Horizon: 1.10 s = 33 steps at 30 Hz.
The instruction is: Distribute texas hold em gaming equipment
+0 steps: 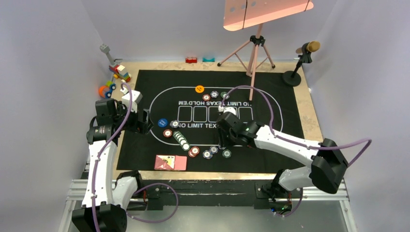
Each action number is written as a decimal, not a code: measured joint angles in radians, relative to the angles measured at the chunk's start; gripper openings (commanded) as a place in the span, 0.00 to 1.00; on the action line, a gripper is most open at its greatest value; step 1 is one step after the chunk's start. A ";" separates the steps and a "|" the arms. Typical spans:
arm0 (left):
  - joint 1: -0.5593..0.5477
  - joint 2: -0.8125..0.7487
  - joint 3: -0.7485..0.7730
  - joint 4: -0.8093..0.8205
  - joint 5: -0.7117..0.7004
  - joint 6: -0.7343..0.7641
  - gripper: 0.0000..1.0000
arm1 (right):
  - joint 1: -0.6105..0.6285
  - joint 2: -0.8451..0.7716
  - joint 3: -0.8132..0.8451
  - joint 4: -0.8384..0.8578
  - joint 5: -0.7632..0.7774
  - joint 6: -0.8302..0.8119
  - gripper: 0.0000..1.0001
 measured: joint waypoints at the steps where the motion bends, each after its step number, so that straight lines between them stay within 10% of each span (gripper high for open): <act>1: 0.000 0.000 0.000 0.000 0.000 0.000 1.00 | -0.014 -0.010 0.007 0.000 0.002 -0.001 0.12; 18: 0.000 -0.004 0.000 0.000 0.001 0.000 1.00 | -0.700 0.023 0.003 0.079 0.016 -0.029 0.09; 33: 0.000 -0.003 0.000 0.000 0.008 0.000 1.00 | -0.806 0.087 -0.109 0.132 0.051 0.033 0.10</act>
